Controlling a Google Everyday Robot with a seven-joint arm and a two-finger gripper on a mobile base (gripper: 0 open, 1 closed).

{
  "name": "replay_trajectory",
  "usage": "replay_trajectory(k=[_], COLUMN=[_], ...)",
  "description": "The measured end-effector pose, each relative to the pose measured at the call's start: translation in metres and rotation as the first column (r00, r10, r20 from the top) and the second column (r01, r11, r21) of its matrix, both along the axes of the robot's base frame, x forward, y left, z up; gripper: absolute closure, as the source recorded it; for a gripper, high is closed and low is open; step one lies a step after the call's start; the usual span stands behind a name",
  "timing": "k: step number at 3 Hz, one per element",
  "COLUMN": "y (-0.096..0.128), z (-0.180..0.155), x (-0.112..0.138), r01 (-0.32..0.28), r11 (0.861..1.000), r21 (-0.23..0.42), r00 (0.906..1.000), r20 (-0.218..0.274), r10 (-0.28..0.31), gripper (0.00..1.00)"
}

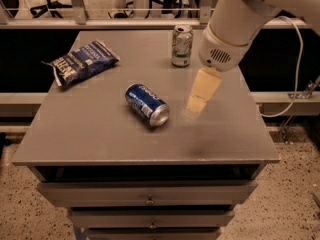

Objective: Place pepsi can upright

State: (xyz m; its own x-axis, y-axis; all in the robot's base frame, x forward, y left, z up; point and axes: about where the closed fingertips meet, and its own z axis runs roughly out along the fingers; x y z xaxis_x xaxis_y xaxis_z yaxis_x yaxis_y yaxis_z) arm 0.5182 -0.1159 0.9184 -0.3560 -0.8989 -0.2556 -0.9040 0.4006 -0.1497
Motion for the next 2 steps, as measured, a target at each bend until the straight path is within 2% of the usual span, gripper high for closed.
replay_trajectory(k=[2], y=[0.073], z=[-0.006], x=[0.012], r01=[0.064], r11=[0.997], r21=[0.051], r00=[0.9973], r20=[-0.041], r10=[-0.062], gripper=[0.0])
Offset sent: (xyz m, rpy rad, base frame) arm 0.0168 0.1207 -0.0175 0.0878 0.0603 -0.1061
